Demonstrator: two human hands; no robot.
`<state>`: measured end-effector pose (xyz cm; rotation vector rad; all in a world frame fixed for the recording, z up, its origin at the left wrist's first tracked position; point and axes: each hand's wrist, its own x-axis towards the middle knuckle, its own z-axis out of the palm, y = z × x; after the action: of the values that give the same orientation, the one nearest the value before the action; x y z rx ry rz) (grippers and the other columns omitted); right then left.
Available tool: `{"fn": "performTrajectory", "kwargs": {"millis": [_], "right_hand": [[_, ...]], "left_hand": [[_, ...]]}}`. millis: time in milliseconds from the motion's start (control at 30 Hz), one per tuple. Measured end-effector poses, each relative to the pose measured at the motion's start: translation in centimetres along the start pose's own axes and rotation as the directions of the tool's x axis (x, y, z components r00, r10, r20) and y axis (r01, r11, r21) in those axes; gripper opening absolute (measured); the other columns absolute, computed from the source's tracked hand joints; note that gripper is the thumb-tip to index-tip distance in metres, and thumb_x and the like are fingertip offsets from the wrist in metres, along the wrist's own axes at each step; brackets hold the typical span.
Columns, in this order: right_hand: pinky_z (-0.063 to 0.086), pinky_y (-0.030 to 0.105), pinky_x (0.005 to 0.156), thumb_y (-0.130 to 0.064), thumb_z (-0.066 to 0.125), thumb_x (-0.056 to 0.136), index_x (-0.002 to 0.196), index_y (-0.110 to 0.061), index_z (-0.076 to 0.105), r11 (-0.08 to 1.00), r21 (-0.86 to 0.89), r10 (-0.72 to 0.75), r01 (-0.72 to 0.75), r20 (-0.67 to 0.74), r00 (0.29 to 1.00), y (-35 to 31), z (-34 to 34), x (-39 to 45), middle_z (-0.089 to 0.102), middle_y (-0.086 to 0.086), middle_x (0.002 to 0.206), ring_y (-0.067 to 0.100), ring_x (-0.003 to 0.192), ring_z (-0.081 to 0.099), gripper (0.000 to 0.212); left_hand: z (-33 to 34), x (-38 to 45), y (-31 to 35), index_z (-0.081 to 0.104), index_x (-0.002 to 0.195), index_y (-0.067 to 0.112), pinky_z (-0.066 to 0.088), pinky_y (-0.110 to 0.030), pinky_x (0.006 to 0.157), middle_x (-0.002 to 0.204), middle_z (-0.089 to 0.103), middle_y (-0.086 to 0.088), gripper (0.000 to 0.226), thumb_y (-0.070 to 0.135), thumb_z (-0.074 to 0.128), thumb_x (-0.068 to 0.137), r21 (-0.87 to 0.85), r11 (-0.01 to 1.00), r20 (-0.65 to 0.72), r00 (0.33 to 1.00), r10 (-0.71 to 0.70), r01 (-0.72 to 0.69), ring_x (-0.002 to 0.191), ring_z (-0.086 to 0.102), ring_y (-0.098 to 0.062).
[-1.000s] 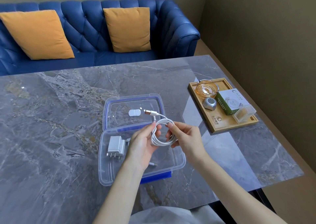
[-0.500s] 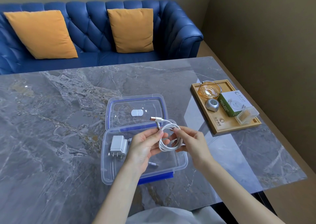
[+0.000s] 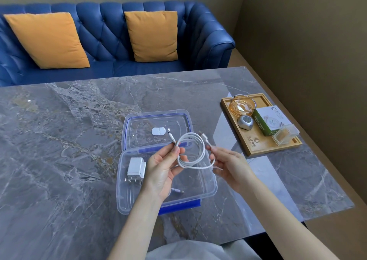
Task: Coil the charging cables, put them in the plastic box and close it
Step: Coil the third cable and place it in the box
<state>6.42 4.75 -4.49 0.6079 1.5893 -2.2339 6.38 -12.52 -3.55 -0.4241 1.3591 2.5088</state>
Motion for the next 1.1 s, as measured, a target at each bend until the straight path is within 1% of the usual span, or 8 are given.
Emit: {"fn": "performTrajectory", "kwargs": {"millis": [167, 300, 467, 567, 667, 800, 900, 1100], "right_hand": [[0.025, 0.015, 0.037, -0.008, 0.054, 0.091, 0.098, -0.009, 0.072, 0.946, -0.299, -0.094, 0.122, 0.105, 0.990, 0.3, 0.1, -0.6, 0.058, 0.000, 0.058, 0.006, 0.039, 0.030, 0.019], [0.034, 0.016, 0.042, -0.006, 0.051, 0.091, 0.101, -0.005, 0.070, 0.914, -0.334, -0.158, 0.231, 0.233, 0.960, -0.3, 0.2, -0.6, 0.054, -0.008, 0.053, 0.006, 0.045, 0.036, 0.021], [0.047, 0.023, 0.054, -0.010, 0.041, 0.090, 0.086, -0.005, 0.069, 0.971, -0.174, -0.113, 0.165, 0.274, 0.955, -0.2, 0.8, -0.1, 0.057, 0.010, 0.067, 0.019, 0.060, 0.049, 0.028], [0.049, 0.023, 0.057, -0.024, 0.044, 0.077, 0.111, -0.010, 0.060, 0.987, -0.065, -0.119, 0.146, 0.312, 0.943, -0.1, 0.9, -0.1, 0.065, 0.005, 0.074, 0.014, 0.066, 0.059, 0.040], [0.047, 0.019, 0.061, -0.009, 0.066, 0.077, 0.124, -0.025, 0.053, 0.873, -0.303, -0.284, 0.382, 0.322, 0.903, 0.4, 0.8, -0.5, 0.062, -0.002, 0.072, 0.011, 0.066, 0.055, 0.052], [0.041, 0.015, 0.052, -0.011, 0.062, 0.084, 0.101, -0.027, 0.070, 0.799, -0.290, -0.479, 0.526, 0.221, 0.850, 0.9, 1.2, -0.6, 0.065, -0.005, 0.066, 0.007, 0.055, 0.050, 0.025], [0.048, 0.012, 0.066, -0.009, 0.057, 0.086, 0.090, -0.018, 0.073, 0.828, -0.196, -0.514, 0.525, 0.111, 0.851, 0.8, 1.5, -0.7, 0.074, -0.010, 0.084, 0.002, 0.078, 0.066, 0.019], [0.057, 0.023, 0.078, -0.010, 0.056, 0.087, 0.101, -0.008, 0.066, 0.916, 0.020, -0.398, 0.400, -0.072, 0.915, -0.5, 0.3, -0.2, 0.074, -0.002, 0.071, 0.009, 0.075, 0.070, 0.017]], "left_hand": [[0.2, -0.1, 0.0, 0.064, 0.089, 0.008, 0.055, -0.020, 0.050, 0.058, 0.070, 0.003, 0.015, 0.000, 0.050, 0.087, 0.015, 1.000, 0.007, 1.000, 0.006, -0.006, 0.048, 0.063, -0.006], [0.1, -0.1, -0.3, 0.065, 0.085, 0.009, 0.056, -0.021, 0.051, 0.059, 0.071, 0.003, 0.015, 0.002, 0.052, 0.087, 0.022, 0.999, -0.020, 1.000, -0.023, 0.024, 0.050, 0.065, -0.006], [0.3, -0.4, -0.7, 0.066, 0.086, 0.008, 0.056, -0.021, 0.050, 0.059, 0.071, 0.003, 0.014, 0.000, 0.054, 0.086, 0.067, 0.996, -0.020, 0.998, -0.065, 0.066, 0.051, 0.065, -0.006], [0.3, -0.5, -0.8, 0.066, 0.085, 0.007, 0.056, -0.022, 0.051, 0.059, 0.072, 0.001, 0.013, 0.000, 0.055, 0.086, 0.095, 0.992, -0.034, 0.996, -0.079, 0.082, 0.052, 0.066, -0.007], [0.3, -0.6, -0.8, 0.066, 0.091, 0.004, 0.057, -0.023, 0.053, 0.063, 0.072, 0.000, 0.013, 0.001, 0.055, 0.086, 0.121, 0.990, -0.032, 0.997, -0.070, 0.073, 0.055, 0.067, -0.008], [0.7, -0.8, -0.9, 0.067, 0.085, 0.008, 0.056, -0.022, 0.052, 0.059, 0.071, 0.001, 0.015, 0.000, 0.055, 0.086, 0.132, 0.989, -0.021, 0.998, -0.066, 0.068, 0.053, 0.067, -0.009], [0.9, -1.0, -1.1, 0.066, 0.086, 0.012, 0.057, -0.022, 0.054, 0.058, 0.071, 0.002, 0.016, 0.000, 0.056, 0.085, 0.198, 0.980, -0.017, 0.999, -0.031, 0.033, 0.052, 0.066, -0.008], [0.3, -0.8, -1.4, 0.066, 0.093, 0.016, 0.058, -0.023, 0.061, 0.064, 0.069, 0.003, 0.018, 0.001, 0.057, 0.086, 0.288, 0.958, -0.033, 0.999, 0.027, -0.016, 0.055, 0.065, -0.007]]}}
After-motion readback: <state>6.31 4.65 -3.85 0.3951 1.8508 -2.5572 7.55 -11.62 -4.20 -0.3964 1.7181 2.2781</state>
